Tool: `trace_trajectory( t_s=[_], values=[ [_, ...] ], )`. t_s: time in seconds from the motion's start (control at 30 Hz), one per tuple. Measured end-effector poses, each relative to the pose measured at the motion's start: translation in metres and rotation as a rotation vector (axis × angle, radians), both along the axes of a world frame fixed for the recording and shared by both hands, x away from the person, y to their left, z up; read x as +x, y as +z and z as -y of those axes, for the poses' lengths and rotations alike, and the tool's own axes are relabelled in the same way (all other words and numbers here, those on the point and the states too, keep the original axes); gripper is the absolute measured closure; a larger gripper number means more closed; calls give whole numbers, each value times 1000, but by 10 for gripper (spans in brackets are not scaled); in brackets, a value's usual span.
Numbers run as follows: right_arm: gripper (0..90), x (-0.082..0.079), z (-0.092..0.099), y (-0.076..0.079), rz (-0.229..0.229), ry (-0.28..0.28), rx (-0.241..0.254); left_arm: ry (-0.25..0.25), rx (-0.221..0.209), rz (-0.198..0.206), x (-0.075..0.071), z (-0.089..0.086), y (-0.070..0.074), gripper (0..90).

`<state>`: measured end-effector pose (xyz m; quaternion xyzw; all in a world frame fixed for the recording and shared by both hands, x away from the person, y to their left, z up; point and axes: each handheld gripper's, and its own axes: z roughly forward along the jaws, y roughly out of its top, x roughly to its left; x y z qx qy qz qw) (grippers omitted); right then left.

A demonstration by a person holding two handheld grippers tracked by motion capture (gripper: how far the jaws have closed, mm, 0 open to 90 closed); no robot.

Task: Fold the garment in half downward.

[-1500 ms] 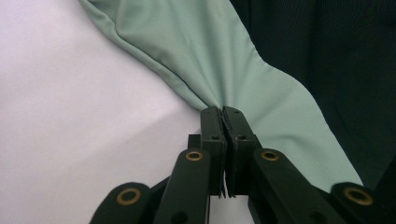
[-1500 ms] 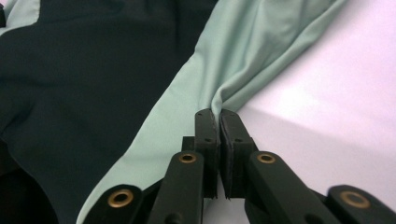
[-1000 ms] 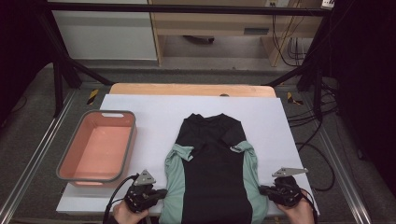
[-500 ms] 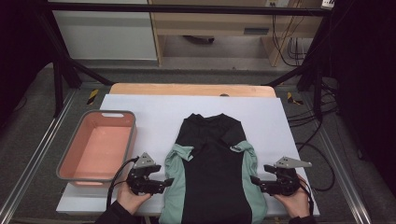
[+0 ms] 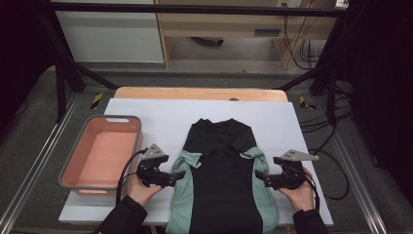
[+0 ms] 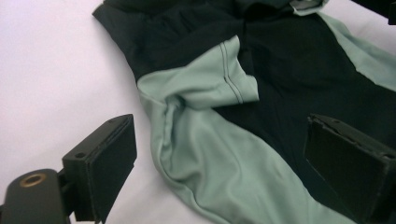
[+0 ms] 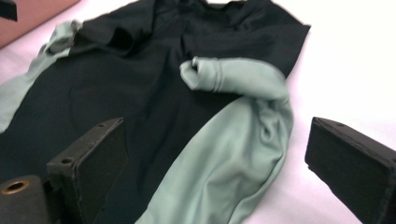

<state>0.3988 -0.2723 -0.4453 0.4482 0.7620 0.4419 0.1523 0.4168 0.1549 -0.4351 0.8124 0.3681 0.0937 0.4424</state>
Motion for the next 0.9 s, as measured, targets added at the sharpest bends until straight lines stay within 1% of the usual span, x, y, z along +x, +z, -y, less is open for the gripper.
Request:
trace_trajectory(
  t_s=[0.1, 0.27, 0.4, 0.5, 0.53, 0.6, 0.63, 0.7, 0.77, 0.87, 0.9],
  values=[
    [58, 6, 2, 3, 11, -9, 23, -3, -6, 5, 7, 1, 3, 80],
    [47, 12, 5, 5, 23, -17, 44, 9, -23, 5, 19, 3, 7, 75],
    [36, 16, 6, 3, 23, -17, 52, 20, -16, 1, 28, 6, 6, 71],
    [23, 16, 6, 3, 24, -16, 50, 23, -14, -4, 34, 8, 6, 69],
    [22, 16, 6, 3, 32, -13, 46, 29, -13, 0, 37, 9, 6, 69],
    [10, 17, 7, 4, 33, -9, 49, 30, -15, 3, 41, 11, 6, 69],
    [6, 17, 7, 5, 42, -5, 48, 32, -14, 5, 42, 12, 7, 69],
    [5, 17, 7, 6, 44, 3, 39, 36, -17, 6, 47, 13, 7, 70],
    [4, 17, 7, 6, 46, 7, 38, 41, -8, 8, 51, 15, 7, 70],
    [5, 18, 6, 5, 28, -6, 28, 54, 1, 4, 60, 17, 7, 79],
    [5, 18, 6, 4, 31, -2, 22, 62, 6, 8, 62, 18, 6, 84]
  ],
)
